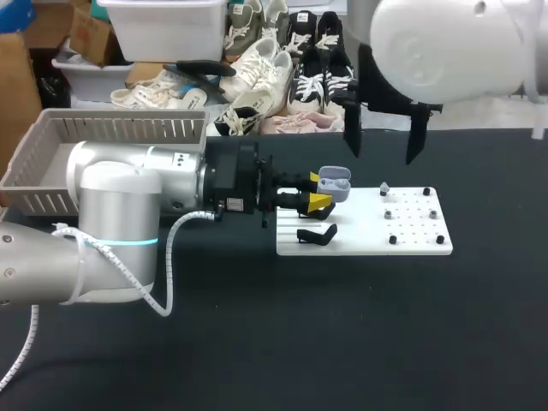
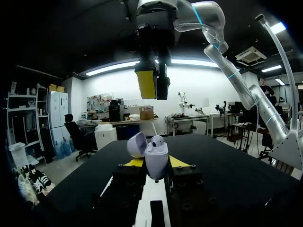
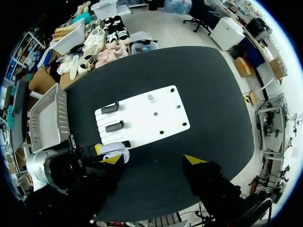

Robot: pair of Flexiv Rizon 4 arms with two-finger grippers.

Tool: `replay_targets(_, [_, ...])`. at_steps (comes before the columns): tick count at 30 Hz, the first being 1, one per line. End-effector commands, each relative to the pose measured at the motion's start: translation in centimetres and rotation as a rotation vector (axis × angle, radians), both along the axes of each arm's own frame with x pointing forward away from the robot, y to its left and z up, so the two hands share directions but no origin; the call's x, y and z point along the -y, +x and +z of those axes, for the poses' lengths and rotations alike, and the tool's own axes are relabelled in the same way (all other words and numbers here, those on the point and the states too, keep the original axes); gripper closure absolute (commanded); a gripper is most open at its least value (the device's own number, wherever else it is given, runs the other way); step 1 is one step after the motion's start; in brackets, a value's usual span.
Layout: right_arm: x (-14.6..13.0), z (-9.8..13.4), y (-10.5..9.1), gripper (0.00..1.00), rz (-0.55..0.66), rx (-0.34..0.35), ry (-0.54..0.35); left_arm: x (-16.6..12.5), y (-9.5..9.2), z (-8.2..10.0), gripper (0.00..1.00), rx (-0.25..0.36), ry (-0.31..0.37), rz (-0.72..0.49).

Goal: Pick up each earbud case from the left stands, insert the matching earbuds, close the lid, and place the case in the box.

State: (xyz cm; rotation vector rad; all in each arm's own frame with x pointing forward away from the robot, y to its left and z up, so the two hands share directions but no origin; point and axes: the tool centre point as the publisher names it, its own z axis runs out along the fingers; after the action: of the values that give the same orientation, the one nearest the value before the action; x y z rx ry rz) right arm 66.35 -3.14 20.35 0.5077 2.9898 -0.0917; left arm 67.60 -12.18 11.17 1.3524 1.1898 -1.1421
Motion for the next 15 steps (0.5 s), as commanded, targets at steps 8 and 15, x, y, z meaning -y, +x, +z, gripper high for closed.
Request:
replay_targets(8, [5.3,-1.5,1.9,0.35,0.031,0.145,0.183,0.0,0.0,-0.1,1.0,0.001,-0.002,0.001])
replay_targets(15, [6.4,-3.3,4.5,0.26,0.002,0.096,0.168,0.0,0.0,-0.1,1.0,0.001,-0.002,0.001])
